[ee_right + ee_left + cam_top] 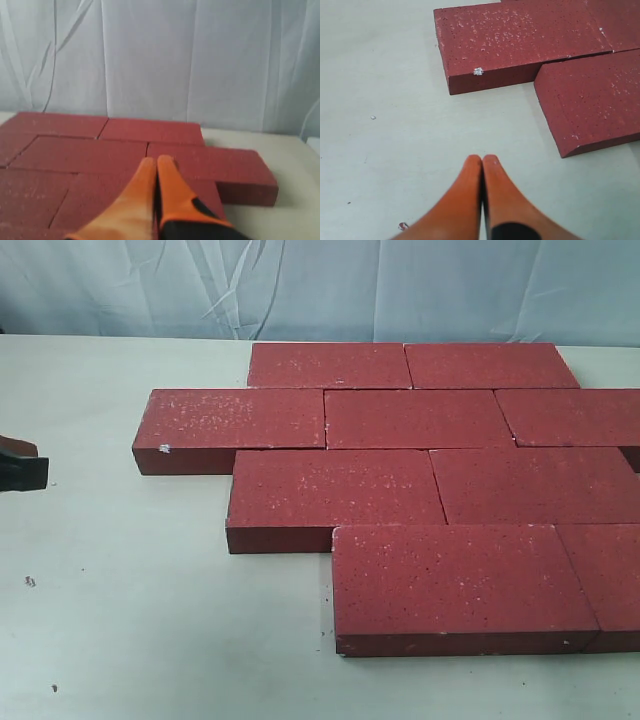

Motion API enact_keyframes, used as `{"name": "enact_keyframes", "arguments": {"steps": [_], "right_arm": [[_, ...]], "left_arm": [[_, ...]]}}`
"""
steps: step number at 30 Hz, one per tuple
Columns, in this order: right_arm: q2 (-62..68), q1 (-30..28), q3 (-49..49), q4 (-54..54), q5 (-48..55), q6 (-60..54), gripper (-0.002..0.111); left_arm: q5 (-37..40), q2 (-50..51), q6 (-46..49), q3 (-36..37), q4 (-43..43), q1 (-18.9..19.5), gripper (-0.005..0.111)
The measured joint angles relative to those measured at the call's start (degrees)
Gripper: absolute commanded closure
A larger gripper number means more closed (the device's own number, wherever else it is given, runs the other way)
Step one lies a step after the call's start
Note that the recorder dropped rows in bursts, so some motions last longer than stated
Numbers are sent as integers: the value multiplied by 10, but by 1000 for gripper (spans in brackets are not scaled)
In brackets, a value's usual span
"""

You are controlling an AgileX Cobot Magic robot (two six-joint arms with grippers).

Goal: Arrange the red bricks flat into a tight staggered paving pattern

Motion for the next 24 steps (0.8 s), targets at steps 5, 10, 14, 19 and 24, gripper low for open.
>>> {"name": "enact_keyframes", "arguments": {"steps": [5,10,14,19,24], "right_arm": [[0,0,78,12,4,1,109],[0,0,78,12,4,1,109],[0,0,78,12,4,1,109],[0,0,78,12,4,2,109],[0,0,78,17,4,2,109]], "left_arm": [[0,0,0,0,1,0,107],[0,0,0,0,1,0,107],[0,0,0,0,1,0,107],[0,0,0,0,1,0,107],[0,0,0,0,1,0,107]]}}
